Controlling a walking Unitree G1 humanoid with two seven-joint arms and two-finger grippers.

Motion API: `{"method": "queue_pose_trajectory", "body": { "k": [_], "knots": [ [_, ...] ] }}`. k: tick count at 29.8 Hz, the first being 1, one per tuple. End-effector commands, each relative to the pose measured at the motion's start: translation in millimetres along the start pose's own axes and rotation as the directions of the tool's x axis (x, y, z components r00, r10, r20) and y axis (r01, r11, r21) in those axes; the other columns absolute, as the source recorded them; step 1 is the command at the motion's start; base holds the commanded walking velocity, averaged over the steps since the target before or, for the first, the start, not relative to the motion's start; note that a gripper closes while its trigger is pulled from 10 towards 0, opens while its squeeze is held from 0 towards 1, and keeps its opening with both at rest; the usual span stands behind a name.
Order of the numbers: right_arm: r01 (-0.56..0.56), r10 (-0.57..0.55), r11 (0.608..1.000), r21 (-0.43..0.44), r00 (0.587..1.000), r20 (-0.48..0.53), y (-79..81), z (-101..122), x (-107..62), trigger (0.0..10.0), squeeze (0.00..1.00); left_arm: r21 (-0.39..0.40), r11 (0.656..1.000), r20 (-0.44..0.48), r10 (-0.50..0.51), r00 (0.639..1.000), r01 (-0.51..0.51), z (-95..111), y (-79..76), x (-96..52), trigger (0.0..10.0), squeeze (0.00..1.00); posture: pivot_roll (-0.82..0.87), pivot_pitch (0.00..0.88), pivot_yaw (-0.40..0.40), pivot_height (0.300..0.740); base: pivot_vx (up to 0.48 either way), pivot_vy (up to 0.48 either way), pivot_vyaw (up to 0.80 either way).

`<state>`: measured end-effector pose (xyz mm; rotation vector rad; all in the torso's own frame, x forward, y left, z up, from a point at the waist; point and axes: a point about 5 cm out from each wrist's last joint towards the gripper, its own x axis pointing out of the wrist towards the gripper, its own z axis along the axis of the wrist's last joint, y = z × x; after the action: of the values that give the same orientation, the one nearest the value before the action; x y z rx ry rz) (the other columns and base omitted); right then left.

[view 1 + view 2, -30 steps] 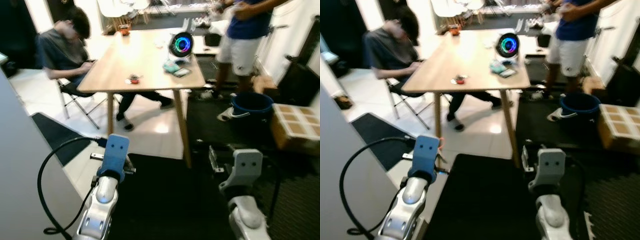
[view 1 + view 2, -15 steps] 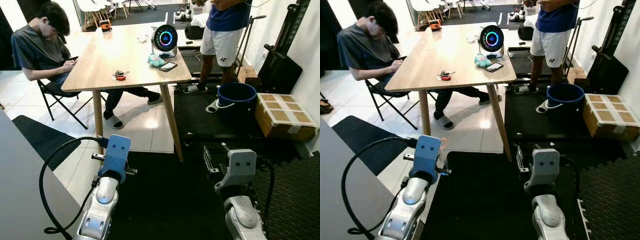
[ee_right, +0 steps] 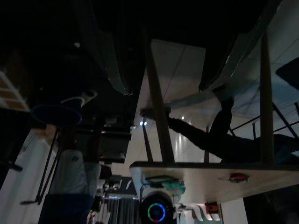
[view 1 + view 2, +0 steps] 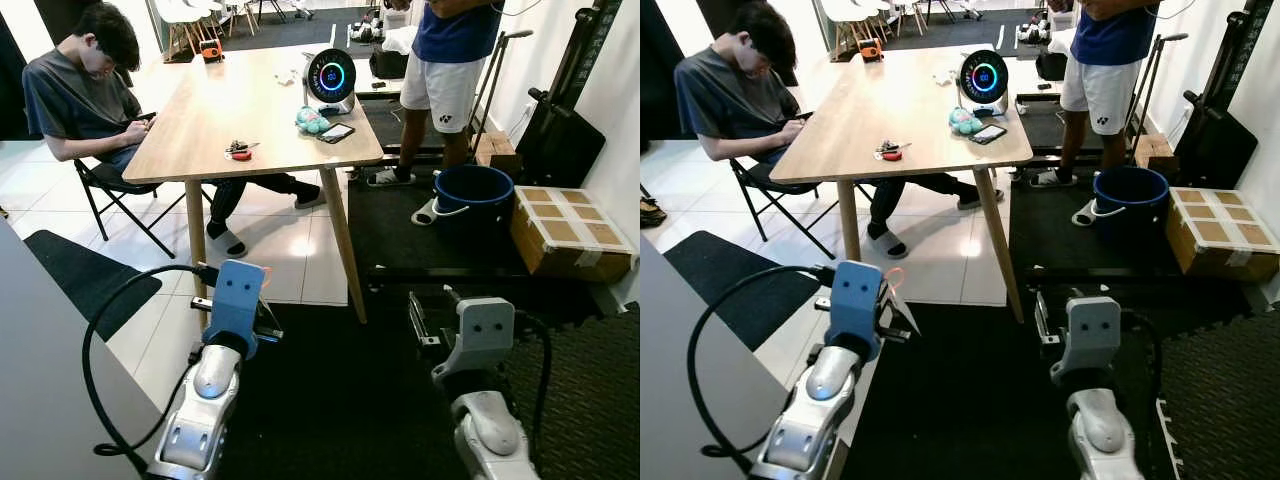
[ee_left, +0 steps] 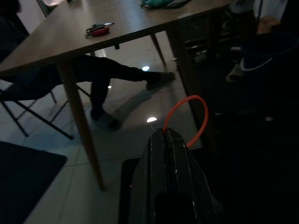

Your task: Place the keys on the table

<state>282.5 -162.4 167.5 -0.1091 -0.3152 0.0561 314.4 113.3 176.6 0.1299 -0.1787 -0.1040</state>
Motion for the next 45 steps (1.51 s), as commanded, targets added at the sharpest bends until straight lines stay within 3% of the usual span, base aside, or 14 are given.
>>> {"method": "queue_pose_trajectory", "body": {
  "k": [1, 16, 33, 45],
  "knots": [
    [0.000, 0.000, 1.000, 0.001, 1.000, -0.009, -1.4, -2, -0.3, 10.0, 0.00, -0.028, 1.000, 0.014, -0.003, 1.000, 0.004, 3, -3.8, -0.3, 10.0, 0.00, -0.03, 0.183, 0.061, 0.740, 0.000, 0.000, 0.00],
    [-0.041, 0.042, 0.999, -0.033, 0.999, 0.011, -5.2, 3, 12.5, 10.0, 0.00, -0.111, 0.994, 0.014, 0.002, 1.000, 0.000, 7, -12.8, 2.1, 10.0, 0.00, -0.03, 0.168, 0.012, 0.740, 0.000, 0.000, 0.00],
    [-0.056, 0.057, 0.998, -0.040, 0.998, 0.028, -4.0, 5, 17.8, 10.0, 0.00, -0.081, 0.997, 0.039, 0.001, 0.999, 0.003, 8, -10.1, 3.2, 10.0, 0.00, -0.03, 0.152, 0.017, 0.740, 0.000, 0.000, 0.00],
    [-0.059, 0.060, 0.998, -0.033, 0.998, 0.034, -1.9, 5, 17.3, 10.0, 0.00, -0.057, 0.998, 0.052, -0.005, 0.999, 0.008, 10, -10.5, 4.7, 10.0, 0.00, -0.03, 0.143, 0.016, 0.740, 0.480, 0.000, 0.00]
  ]
}}
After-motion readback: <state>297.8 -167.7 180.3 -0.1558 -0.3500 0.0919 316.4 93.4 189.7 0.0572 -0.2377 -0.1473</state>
